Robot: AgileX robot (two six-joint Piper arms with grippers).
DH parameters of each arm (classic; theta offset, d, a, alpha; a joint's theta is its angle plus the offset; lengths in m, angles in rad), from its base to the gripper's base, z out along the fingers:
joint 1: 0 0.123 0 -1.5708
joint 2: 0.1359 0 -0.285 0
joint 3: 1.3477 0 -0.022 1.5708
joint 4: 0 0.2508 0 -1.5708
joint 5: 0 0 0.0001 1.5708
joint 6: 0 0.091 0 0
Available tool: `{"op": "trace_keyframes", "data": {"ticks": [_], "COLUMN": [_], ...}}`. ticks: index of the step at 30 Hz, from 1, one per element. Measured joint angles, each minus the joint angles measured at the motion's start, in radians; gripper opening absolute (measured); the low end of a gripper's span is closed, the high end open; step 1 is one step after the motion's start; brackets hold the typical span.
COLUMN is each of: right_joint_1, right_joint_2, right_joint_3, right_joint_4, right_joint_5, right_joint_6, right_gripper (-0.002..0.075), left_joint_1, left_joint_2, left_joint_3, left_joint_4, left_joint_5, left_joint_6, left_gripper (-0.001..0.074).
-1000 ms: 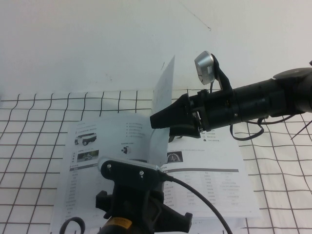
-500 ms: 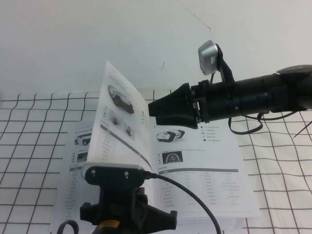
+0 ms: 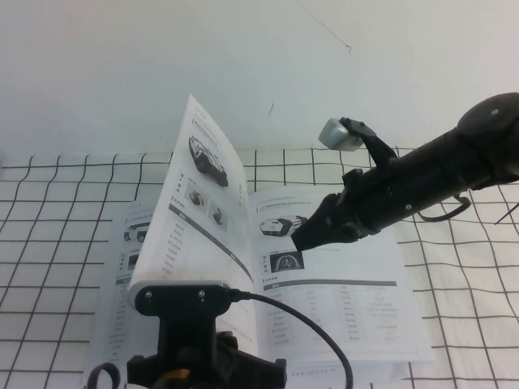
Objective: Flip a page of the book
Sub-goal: Open the closed book
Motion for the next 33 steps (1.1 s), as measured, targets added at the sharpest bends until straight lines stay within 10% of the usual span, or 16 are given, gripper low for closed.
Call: {"op": "trace_keyframes", "data": {"ticks": [4, 16, 33], "right_joint_1": [0.000, 0.000, 0.000], "right_joint_2": [0.000, 0.122, 0.174], "right_joint_3": [0.000, 0.000, 0.000], "right_joint_4": [-0.135, -0.160, -0.176], "right_joint_5": [-0.102, -0.127, -0.108], "right_joint_6": [0.041, 0.049, 0.077], "right_gripper": [0.0029, 0.0001, 0.0001], "left_joint_1": [0.090, 0.417, 0.598], "left_joint_2": [0.000, 0.000, 0.149], "left_joint_3": [0.000, 0.000, -0.001], "left_joint_4": [-0.038, -0.034, -0.013], "left_joint_5": [0.123, 0.433, 0.629], "left_joint_6": [0.032, 0.045, 0.186], "left_gripper": [-0.0002, -0.0002, -0.0002]}}
